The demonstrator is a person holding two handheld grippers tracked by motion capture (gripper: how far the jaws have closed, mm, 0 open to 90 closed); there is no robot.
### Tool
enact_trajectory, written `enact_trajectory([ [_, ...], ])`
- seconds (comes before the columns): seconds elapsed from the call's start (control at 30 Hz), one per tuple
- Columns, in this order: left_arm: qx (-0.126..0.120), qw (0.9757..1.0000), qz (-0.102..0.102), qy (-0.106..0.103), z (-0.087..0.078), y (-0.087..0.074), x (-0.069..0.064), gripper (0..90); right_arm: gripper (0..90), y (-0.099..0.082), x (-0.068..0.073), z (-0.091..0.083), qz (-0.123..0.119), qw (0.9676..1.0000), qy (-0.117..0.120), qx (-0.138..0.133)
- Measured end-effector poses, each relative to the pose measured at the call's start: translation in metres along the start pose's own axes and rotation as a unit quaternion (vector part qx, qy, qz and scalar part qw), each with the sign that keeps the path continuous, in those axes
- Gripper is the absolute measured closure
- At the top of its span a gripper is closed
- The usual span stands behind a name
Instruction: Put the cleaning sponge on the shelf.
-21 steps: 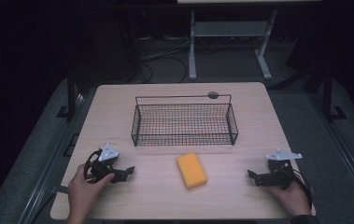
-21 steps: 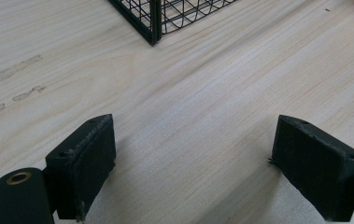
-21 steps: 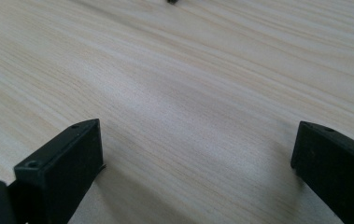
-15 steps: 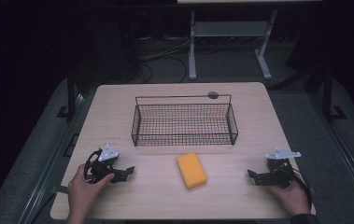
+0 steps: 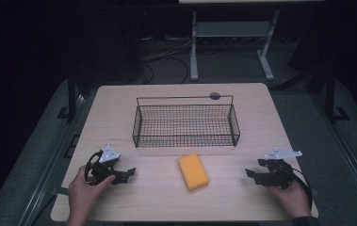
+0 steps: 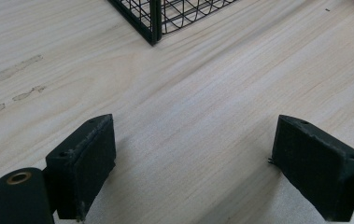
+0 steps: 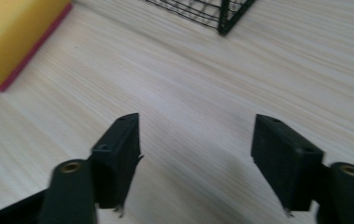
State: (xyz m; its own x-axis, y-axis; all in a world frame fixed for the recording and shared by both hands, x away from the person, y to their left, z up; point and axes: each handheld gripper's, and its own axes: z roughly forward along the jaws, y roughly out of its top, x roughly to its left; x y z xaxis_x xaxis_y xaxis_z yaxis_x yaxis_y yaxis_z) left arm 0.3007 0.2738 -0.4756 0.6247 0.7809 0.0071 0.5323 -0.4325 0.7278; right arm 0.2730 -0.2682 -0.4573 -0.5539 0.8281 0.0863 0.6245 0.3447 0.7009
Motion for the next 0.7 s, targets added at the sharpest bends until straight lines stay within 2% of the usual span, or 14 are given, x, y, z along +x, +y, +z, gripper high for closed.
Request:
enact_trajectory([
  [0.1, 0.000, 1.0000, 0.000, 0.000, 0.000, 0.000, 0.000, 12.8, 42.6, 0.003, 0.003, -0.001, -0.003, 0.9999, 0.012, -0.004],
  [0.17, 0.000, 1.0000, 0.000, 0.000, 0.000, 0.000, 0.000, 12.8, 44.7, 0.004, 0.004, -0.001, 0.000, 0.9998, 0.018, -0.006],
  [0.23, 0.000, 1.0000, 0.000, 0.000, 0.000, 0.000, 0.000, 12.7, 52.5, 0.008, 0.007, -0.002, -0.004, 0.9994, 0.032, -0.008],
  [0.33, 0.000, 1.0000, 0.000, 0.000, 0.000, 0.000, 0.000, 12.8, 56.5, 0.010, 0.010, -0.002, -0.008, 0.9992, 0.039, -0.008],
  [0.5, 0.000, 1.0000, 0.000, 0.000, 0.000, 0.000, 0.000, 12.8, 69.5, 0.018, 0.017, -0.001, -0.016, 0.9979, 0.062, -0.004],
  [0.53, 0.000, 1.0000, 0.000, 0.000, 0.000, 0.000, 0.000, 12.8, 69.5, 0.018, 0.017, -0.001, -0.016, 0.9979, 0.062, -0.004],
  [0.57, 0.000, 1.0000, 0.000, 0.000, 0.000, 0.000, 0.000, 12.8, 74.3, 0.021, 0.021, 0.000, -0.021, 0.9974, 0.069, -0.006],
  [0.63, 0.000, 1.0000, 0.000, 0.000, 0.000, 0.000, 0.000, 12.8, 74.3, 0.023, 0.022, 0.000, -0.026, 0.9972, 0.070, -0.006],
  [0.67, 0.000, 1.0000, 0.000, 0.000, 0.000, 0.000, 0.000, 12.8, 82.6, 0.025, 0.025, 0.001, -0.027, 0.9965, 0.079, -0.004],
  [0.7, 0.000, 1.0000, 0.000, 0.000, 0.000, 0.000, 0.000, 12.8, 82.6, 0.025, 0.025, 0.001, -0.027, 0.9965, 0.079, -0.004],
])
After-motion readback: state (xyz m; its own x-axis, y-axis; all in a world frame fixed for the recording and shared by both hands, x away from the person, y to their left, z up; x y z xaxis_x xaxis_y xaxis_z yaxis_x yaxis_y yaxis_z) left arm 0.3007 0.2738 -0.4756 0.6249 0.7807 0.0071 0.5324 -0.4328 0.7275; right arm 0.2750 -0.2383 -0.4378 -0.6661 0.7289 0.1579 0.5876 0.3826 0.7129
